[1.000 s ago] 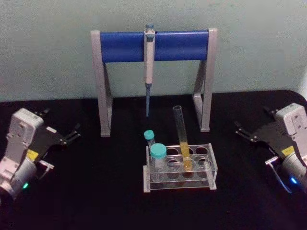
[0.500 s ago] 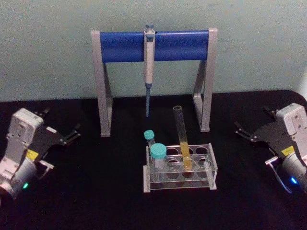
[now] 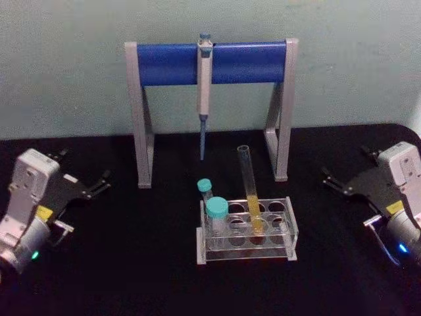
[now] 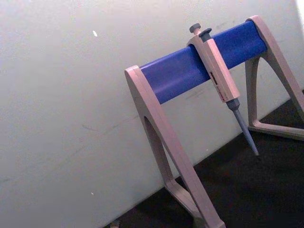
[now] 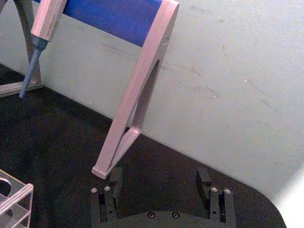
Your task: Pick up the test tube from the test tube rack, shake it, then place it back into the test tube rack.
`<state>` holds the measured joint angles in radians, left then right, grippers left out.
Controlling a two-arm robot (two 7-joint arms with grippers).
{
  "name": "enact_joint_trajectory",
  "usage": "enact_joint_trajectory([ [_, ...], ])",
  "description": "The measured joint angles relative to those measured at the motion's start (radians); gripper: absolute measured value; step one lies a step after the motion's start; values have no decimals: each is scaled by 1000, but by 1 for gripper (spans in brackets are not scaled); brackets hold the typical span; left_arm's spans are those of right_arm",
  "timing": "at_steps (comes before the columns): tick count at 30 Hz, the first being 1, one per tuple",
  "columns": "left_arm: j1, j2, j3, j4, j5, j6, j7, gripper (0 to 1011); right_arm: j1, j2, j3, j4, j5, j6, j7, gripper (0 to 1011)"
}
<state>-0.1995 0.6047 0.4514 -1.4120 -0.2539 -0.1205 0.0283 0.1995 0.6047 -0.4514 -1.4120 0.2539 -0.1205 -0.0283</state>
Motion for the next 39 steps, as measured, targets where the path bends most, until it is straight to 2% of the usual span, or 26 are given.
enact_joint_trajectory([
  [10, 0, 0, 0, 0, 0, 0, 0, 1001, 0, 0, 0, 0, 0, 0, 0, 1000],
  [18, 0, 0, 0, 0, 0, 0, 0, 1001, -15, 1, 23, -25, 9, 2, 33, 1000],
  [25, 0, 0, 0, 0, 0, 0, 0, 1001, -30, 3, 43, -70, 34, -23, 95, 1000],
  [28, 0, 0, 0, 0, 0, 0, 0, 1001, -37, 3, 51, -98, 67, -35, 149, 1000],
  [39, 0, 0, 0, 0, 0, 0, 0, 1001, -15, -25, 42, -114, 118, -35, 281, 1000],
])
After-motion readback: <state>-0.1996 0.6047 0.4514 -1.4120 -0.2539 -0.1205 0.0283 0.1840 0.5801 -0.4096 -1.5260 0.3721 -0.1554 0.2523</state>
